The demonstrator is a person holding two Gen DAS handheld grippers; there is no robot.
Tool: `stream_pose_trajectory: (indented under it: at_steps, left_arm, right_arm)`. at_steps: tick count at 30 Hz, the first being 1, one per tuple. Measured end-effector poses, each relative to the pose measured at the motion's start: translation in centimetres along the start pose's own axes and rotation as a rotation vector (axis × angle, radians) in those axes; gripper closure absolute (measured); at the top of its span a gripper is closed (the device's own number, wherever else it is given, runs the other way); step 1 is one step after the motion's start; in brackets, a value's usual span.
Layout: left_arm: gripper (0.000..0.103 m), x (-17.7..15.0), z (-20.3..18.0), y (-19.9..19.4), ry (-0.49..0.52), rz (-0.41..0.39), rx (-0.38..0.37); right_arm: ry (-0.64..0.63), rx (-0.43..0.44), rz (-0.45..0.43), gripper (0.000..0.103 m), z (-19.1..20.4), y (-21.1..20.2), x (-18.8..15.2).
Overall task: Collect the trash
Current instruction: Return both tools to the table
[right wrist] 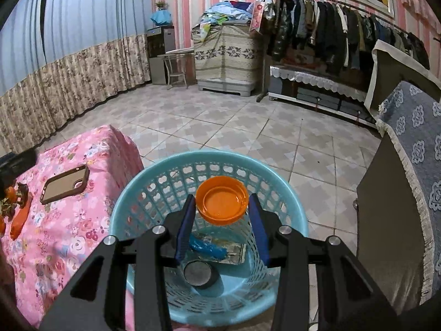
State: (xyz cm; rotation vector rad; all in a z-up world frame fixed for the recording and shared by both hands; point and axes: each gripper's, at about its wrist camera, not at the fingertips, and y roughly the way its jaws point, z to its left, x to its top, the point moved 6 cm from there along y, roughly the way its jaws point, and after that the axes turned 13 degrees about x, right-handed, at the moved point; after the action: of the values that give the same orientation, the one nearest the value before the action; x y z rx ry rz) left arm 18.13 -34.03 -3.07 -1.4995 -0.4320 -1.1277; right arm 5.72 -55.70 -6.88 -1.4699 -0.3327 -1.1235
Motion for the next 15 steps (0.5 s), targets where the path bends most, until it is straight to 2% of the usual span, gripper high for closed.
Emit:
stream_pose_trajectory:
  at_steps: [2, 4, 6, 9, 15]
  left_arm:
    - [0.006, -0.1, 1.2, -0.5, -0.005, -0.007, 0.022]
    - [0.006, -0.2, 2.5, -1.1, -0.018, -0.012, 0.035]
    - [0.006, -0.3, 3.7, -1.5, -0.032, -0.013, 0.043]
    - [0.006, -0.9, 6.0, -2.4, -0.063, -0.009, 0.067]
    - [0.005, -3.1, 11.2, -3.9, -0.079, -0.010, 0.148]
  right_arm:
    - [-0.006, -0.001, 0.003, 0.060, 0.1, 0.4, 0.3]
    - [-0.015, -0.054, -0.018, 0.023, 0.1, 0.3, 0.8]
    - [-0.013, -0.076, -0.041, 0.020, 0.1, -0.1, 1.0]
    - [-0.003, -0.053, -0.043, 0.020, 0.9, -0.4, 1.2]
    - [-0.082, 0.034, -0.064, 0.013, 6.7, -1.2, 0.7]
